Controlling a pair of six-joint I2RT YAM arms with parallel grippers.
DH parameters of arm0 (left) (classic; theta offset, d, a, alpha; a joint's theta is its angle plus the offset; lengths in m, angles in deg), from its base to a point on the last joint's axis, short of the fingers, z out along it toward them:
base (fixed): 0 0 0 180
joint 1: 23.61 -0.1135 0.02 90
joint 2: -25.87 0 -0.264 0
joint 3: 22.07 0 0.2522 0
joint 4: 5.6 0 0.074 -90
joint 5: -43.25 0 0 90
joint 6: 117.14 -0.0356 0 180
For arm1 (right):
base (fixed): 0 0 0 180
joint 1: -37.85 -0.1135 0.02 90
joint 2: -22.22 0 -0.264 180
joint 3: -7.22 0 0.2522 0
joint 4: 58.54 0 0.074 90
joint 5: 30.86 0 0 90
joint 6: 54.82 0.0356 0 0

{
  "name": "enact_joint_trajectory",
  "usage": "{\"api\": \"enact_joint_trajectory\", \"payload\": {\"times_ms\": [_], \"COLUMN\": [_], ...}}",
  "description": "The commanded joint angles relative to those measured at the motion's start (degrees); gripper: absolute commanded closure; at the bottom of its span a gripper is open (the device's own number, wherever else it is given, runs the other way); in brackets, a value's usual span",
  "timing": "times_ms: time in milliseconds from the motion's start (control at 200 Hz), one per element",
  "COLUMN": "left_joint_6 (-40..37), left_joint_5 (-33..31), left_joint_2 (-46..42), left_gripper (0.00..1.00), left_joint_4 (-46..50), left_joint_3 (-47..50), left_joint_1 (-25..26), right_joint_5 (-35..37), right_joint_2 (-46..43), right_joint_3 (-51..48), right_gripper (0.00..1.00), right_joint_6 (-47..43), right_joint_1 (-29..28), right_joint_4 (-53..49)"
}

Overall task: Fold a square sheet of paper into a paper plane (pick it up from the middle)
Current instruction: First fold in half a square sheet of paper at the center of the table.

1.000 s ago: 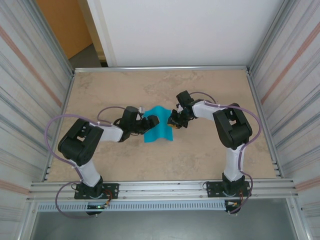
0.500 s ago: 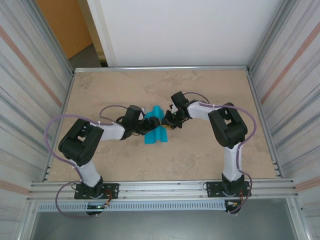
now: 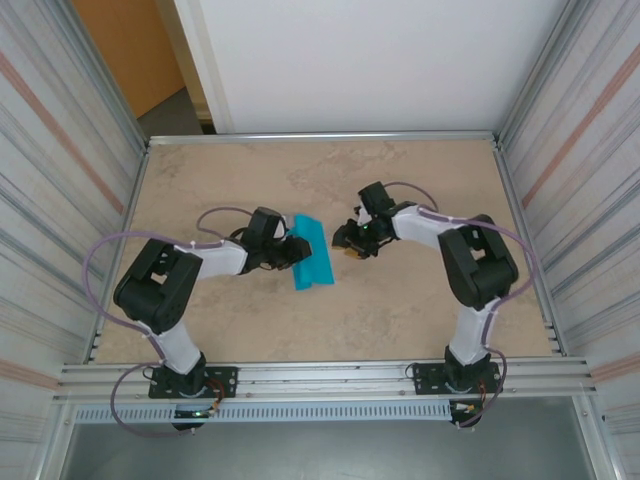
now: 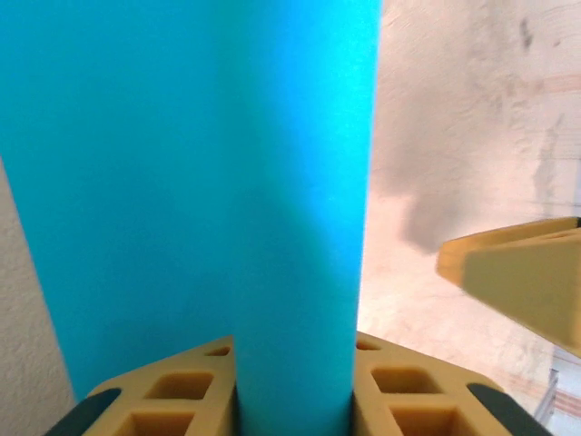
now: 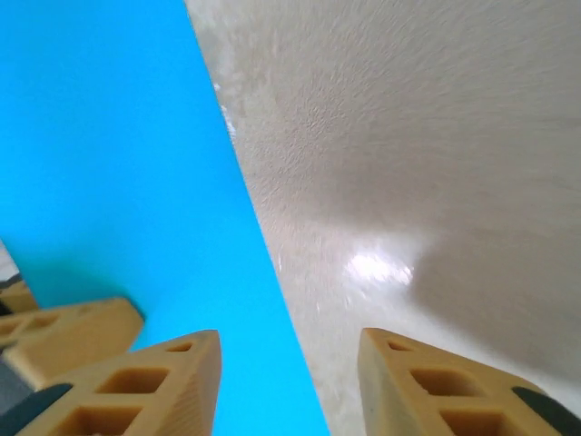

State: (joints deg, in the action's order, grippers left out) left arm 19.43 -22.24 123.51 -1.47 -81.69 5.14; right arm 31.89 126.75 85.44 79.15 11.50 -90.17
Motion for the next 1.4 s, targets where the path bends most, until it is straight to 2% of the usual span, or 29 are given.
{"api": "enact_joint_trajectory", "payload": {"times_ms": [0,135,200,306,446,551,802,1393], "left_joint_6": [-2.09,0.57,4.22,8.97,10.31,9.91,9.18,5.39], "left_joint_5": [4.95,14.05,19.46,24.82,26.55,26.7,25.02,22.6], "left_joint_2": [-5.48,-7.03,-6.33,-4.95,-4.26,-3.5,-2.8,-2.31], "left_gripper": [0.74,0.76,0.76,0.76,0.76,0.76,0.77,0.78], "left_joint_4": [-0.13,-4.7,-9.73,-15.64,-16.64,-15.95,-14.25,-7.77], "left_joint_3": [-1.9,-3.48,-4.04,-5.23,-5.89,-5.99,-5.55,-7.56], "left_joint_1": [-1.31,-2.46,-3.02,-3.09,-3.16,-3.09,-3.09,-2.74], "right_joint_5": [-0.31,-6.5,-10.23,-13.53,-15.66,-18.19,-19.5,-18.68], "right_joint_2": [-8.12,-13.42,-14.88,-15.76,-14.73,-13.43,-13.39,-11.82], "right_joint_3": [-2.86,-5.29,-5.58,-5.14,-4.88,-4.53,-3.4,-1.54], "right_gripper": [0.48,0.35,0.31,0.28,0.29,0.33,0.52,0.77], "right_joint_6": [-2.21,-3.4,-4.89,-6.68,-6.64,-6.12,-6.17,-6.71], "right_joint_1": [2.67,5.29,5.75,5.73,5.69,5.55,5.68,5.5], "right_joint_4": [2.93,7.46,9.13,9.34,9.2,10.13,9.41,6.01]}}
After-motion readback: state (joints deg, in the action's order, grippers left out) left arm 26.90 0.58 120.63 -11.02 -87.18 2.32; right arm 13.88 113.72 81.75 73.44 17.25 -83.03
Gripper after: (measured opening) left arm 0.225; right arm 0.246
